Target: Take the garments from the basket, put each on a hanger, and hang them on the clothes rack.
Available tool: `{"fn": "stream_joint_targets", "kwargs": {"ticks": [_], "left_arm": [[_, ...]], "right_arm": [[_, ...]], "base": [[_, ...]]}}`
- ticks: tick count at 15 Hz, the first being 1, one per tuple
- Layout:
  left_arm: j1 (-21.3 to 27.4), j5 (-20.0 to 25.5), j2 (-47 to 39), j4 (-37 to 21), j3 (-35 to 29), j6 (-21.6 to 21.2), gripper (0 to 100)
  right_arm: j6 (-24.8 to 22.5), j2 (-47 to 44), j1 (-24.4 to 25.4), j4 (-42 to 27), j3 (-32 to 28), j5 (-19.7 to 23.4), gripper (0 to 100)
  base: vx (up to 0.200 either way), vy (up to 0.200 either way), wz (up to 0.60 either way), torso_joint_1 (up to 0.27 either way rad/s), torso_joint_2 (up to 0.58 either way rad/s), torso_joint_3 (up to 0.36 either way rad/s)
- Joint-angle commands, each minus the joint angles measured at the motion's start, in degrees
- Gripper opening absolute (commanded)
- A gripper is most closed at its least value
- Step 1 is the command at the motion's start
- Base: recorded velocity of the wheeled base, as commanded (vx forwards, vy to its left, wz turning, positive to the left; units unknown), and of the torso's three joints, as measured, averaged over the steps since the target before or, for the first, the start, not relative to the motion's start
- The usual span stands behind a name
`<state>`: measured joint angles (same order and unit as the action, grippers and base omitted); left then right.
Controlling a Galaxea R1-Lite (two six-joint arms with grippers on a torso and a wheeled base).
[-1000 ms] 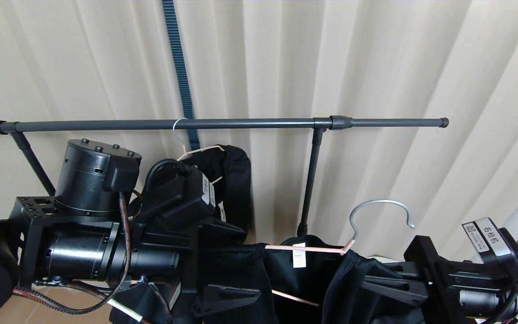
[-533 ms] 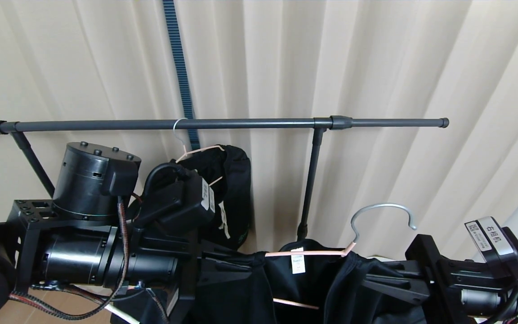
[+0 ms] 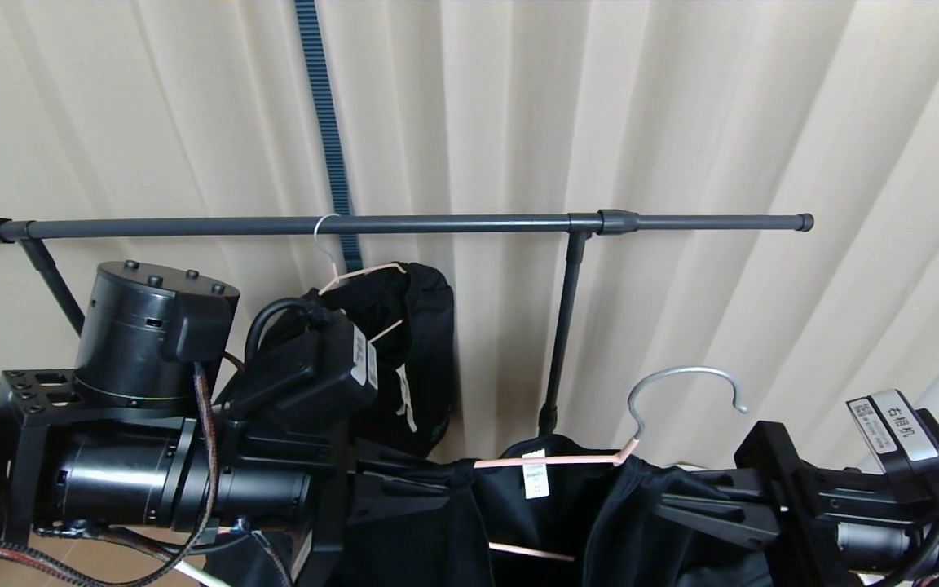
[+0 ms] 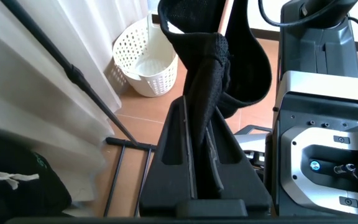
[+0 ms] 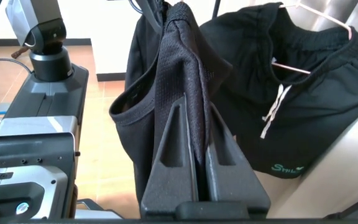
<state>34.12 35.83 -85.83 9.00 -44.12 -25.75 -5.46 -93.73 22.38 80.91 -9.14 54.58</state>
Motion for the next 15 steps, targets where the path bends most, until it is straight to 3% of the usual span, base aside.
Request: {"fn": "stream_joint_targets", "kwargs": {"ticks": [1,10,15], "left_arm": [[-0.1,-0.1,0.4,0.0,0.0,0.1,0],[-4.2,-1.5,5.2,0.1,2.0,0.3,0],[-7.1,-1.6,11.1,0.1,6.2,0.4,0]], "right_arm": [[-0.2,0.1,0.0,0.0,0.2,-0.1,100],[-0.3,-0.4,-2.0,0.0,-0.6,-0.1,100],[-0.3,-0.2,-7.4,0.0,-2.4,-0.1,100]], "base": [[0.0,0.0,0.0,0.0,0.0,0.0],[0.0,0.0,0.0,0.0,0.0,0.0],[0.0,0.0,0.0,0.0,0.0,0.0]]}}
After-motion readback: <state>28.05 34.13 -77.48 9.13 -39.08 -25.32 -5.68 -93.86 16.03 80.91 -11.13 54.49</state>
